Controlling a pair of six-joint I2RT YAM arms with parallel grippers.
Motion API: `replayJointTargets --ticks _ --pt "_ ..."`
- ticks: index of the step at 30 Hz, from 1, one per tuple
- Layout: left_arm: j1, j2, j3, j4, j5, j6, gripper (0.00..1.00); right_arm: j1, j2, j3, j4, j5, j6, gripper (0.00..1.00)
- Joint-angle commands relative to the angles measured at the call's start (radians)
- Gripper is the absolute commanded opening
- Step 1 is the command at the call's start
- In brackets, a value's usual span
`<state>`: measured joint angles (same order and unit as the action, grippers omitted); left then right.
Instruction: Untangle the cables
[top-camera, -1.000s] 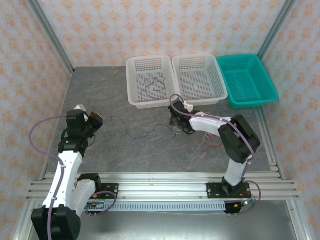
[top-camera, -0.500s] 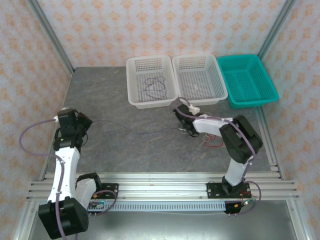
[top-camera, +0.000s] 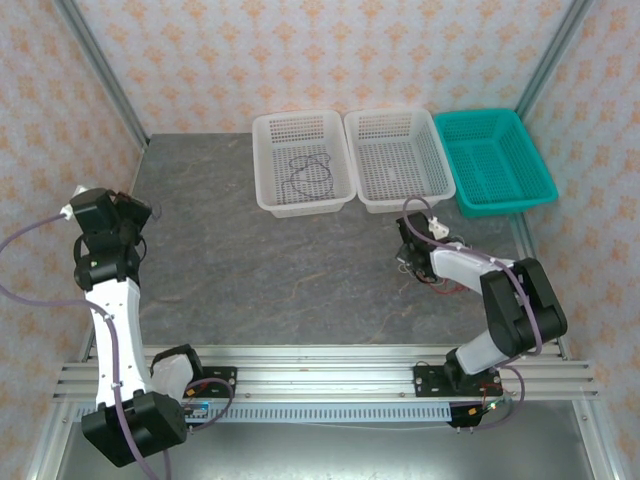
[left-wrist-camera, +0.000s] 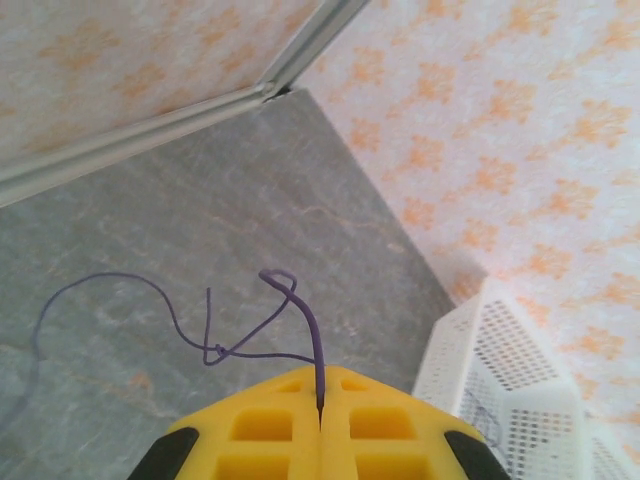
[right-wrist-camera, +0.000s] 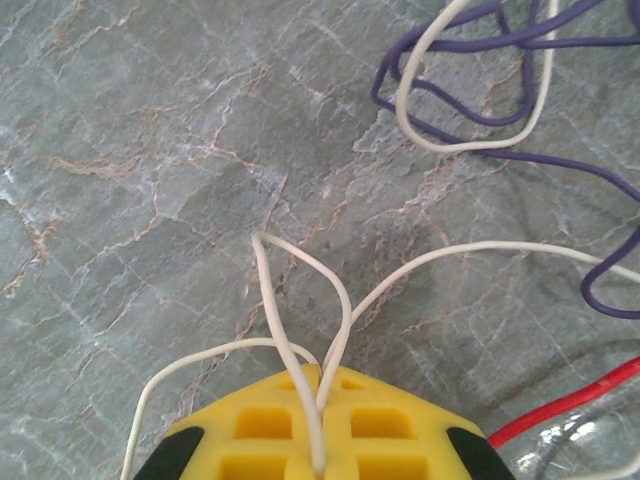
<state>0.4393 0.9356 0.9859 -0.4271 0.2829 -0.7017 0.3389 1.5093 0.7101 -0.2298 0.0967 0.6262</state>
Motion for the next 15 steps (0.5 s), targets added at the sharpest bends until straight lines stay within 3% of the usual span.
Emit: replayJointTargets --ticks 1,3,6,15 --pt "-0.002 0.043 0.048 0.111 0.227 -0.052 0.0 0.0 -0.017 -0.012 0.062 -0.145 -0.046 0.0" --pt "-0.02 0.065 0.102 0.116 0.289 -0.05 0.0 0.003 -0.012 -0.011 0.095 -0.231 -0.065 0.0" --pt "-0.09 0.074 0.21 0.091 0.295 -0.006 0.0 0.015 0.0 -0.004 0.129 -0.298 -0.081 0.0" --pt "-0.32 0.243 0.667 0.123 0.235 0.014 0.0 0.039 0.027 0.028 0.146 -0.327 -0.077 0.0"
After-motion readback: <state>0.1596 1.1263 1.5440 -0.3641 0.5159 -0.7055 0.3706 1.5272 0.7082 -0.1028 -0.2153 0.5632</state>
